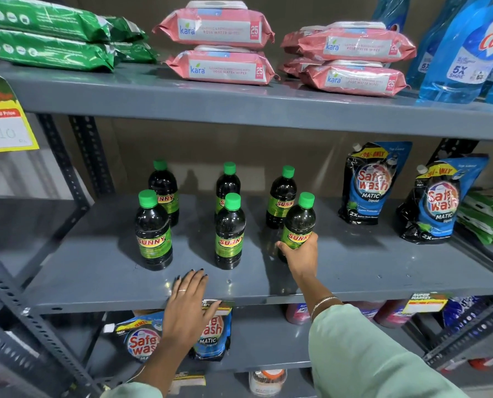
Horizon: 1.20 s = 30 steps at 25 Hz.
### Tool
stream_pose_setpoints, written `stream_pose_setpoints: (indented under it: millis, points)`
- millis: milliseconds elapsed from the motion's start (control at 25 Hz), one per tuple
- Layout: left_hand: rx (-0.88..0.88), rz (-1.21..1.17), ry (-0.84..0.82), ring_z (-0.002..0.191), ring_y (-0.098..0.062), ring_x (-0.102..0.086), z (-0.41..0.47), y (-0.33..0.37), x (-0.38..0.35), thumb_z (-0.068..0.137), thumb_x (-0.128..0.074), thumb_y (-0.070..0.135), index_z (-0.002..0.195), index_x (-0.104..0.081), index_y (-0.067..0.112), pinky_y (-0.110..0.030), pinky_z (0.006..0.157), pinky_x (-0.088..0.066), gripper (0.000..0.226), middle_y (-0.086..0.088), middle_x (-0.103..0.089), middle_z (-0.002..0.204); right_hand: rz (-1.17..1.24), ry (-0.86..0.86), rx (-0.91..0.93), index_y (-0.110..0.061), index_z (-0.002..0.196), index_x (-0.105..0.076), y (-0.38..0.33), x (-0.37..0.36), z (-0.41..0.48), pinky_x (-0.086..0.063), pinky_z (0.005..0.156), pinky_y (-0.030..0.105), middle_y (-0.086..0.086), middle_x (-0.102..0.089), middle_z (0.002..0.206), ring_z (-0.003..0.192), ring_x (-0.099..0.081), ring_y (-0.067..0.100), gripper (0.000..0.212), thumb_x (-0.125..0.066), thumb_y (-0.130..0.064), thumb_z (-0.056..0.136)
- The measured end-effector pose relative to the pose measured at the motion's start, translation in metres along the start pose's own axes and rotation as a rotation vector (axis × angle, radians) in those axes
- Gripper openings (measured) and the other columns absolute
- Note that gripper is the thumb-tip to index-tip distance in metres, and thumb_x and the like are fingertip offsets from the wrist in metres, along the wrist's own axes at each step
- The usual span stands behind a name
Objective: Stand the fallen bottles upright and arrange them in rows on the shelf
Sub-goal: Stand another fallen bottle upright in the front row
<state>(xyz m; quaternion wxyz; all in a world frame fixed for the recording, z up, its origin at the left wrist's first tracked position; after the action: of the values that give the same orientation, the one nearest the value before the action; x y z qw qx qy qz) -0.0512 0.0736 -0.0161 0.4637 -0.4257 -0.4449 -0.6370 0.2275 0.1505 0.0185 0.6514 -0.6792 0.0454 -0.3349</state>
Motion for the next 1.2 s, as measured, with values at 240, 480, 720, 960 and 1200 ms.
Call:
stream_pose_setpoints:
  millis: [240,480,720,960,1200]
  points:
    - [0.091,0.015,-0.052,0.117,-0.022,-0.052,-0.007,-0.031,-0.001,0.084,-0.003,0.069,0.119,-0.057,0.009,-0.038,0.102,-0.034,0.089,-0.005,-0.059,0.126,0.016,0.020,-0.012,-0.008,0.116,-0.042,0.001,0.002,-0.001,-0.050,0.089,0.042,0.014,-0.059,0.115,0.104,-0.059,0.031,0.061,-0.081,-0.016,0.069]
    - [0.087,0.019,-0.036,0.117,-0.022,-0.052,-0.005,-0.033,0.000,0.082,-0.004,0.071,0.120,-0.057,0.009,-0.041,0.097,-0.036,0.090,-0.006,-0.059,0.125,0.019,0.017,-0.027,-0.008,0.113,-0.042,0.002,0.004,-0.008,-0.051,0.084,0.039,0.014,-0.062,0.110,0.100,-0.061,0.031,0.056,-0.077,-0.014,0.071]
    - [0.066,-0.006,-0.024,0.121,-0.023,-0.049,-0.005,-0.032,-0.002,0.080,0.000,0.072,0.124,-0.053,0.008,-0.042,0.100,-0.033,0.094,-0.007,-0.055,0.130,0.002,-0.004,-0.021,-0.009,0.112,-0.043,0.003,0.013,-0.024,-0.044,0.074,0.032,0.011,-0.062,0.103,0.088,-0.058,0.025,0.053,-0.075,-0.014,0.071]
    - [0.029,-0.012,0.011,0.123,-0.025,-0.047,-0.003,-0.031,-0.003,0.079,-0.009,0.073,0.125,-0.052,0.007,-0.042,0.101,-0.032,0.091,-0.009,-0.055,0.130,0.016,0.000,-0.012,-0.011,0.110,-0.043,0.008,0.021,-0.037,-0.046,0.074,0.033,0.008,-0.060,0.099,0.088,-0.059,0.024,0.051,-0.075,-0.013,0.070]
    - [0.006,-0.024,0.050,0.129,-0.024,-0.038,-0.003,-0.030,-0.004,0.081,-0.054,0.055,0.130,-0.046,0.008,-0.040,0.106,-0.025,0.069,-0.008,-0.046,0.138,0.016,0.004,-0.002,-0.008,0.111,-0.043,0.008,0.023,-0.042,-0.050,0.082,0.038,0.012,-0.057,0.108,0.100,-0.058,0.028,0.061,-0.083,-0.017,0.065]
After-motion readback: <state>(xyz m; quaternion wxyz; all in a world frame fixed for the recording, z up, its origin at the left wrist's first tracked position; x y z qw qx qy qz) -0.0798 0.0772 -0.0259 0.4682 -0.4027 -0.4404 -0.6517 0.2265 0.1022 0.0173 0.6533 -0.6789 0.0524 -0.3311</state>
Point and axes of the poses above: each hand's wrist, its own z-axis towards the middle knuckle, its own x-axis out of the back of the hand, y = z × x, the point moved 10 cm from there along z, towards the middle knuckle
